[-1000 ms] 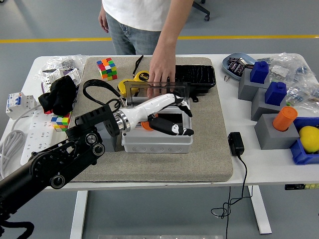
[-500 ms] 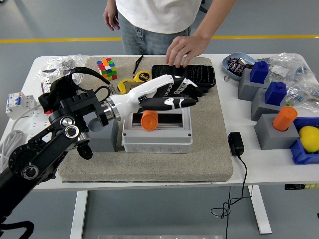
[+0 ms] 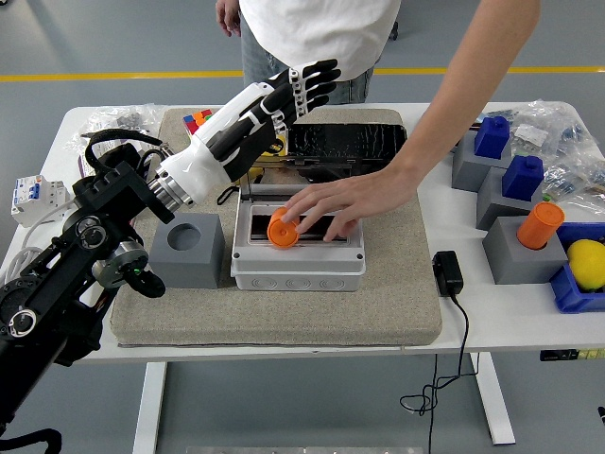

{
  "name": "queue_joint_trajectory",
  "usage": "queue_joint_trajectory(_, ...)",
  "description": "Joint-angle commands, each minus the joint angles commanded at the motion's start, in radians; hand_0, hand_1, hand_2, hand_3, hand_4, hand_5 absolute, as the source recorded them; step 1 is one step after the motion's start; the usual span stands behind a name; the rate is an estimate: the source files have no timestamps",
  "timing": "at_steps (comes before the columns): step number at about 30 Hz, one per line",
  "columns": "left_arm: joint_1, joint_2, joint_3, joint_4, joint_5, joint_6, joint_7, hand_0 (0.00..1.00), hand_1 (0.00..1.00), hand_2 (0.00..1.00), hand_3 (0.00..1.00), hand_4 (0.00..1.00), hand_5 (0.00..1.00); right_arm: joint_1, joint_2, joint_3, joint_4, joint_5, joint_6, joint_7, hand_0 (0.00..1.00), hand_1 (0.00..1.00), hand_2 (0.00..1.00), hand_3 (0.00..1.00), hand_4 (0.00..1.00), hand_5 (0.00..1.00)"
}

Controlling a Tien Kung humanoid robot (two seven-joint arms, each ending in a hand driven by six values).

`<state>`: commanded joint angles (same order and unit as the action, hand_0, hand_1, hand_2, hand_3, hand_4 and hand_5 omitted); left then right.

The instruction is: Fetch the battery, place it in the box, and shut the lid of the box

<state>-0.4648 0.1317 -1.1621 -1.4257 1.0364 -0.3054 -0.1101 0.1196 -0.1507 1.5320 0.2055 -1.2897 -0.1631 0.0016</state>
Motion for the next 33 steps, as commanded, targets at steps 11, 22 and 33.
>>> queue_joint_trajectory(11, 0.034, 0.008, -0.067, 0.028, 0.068, 0.041, 0.023, 0.998, 0.998, 0.998, 0.998, 0.998, 0.879, 0.000, 0.000, -0.010, 0.000, 0.001, 0.000, -0.002, 0.846, 0.817, 0.776, 0.815, 0.998, 0.998)
queue_joint_trajectory(22, 0.042, 0.014, -0.079, 0.021, 0.192, 0.074, 0.051, 0.998, 0.998, 0.998, 0.998, 0.998, 0.891, 0.001, 0.001, -0.004, 0.001, 0.000, -0.001, -0.002, 0.846, 0.816, 0.776, 0.815, 0.998, 0.998)
queue_joint_trajectory(33, 0.032, 0.019, -0.097, 0.025, 0.533, 0.137, 0.134, 0.998, 0.998, 0.998, 0.998, 0.998, 0.974, 0.001, 0.003, 0.004, 0.001, -0.001, -0.001, -0.001, 0.846, 0.816, 0.776, 0.815, 0.998, 0.998)
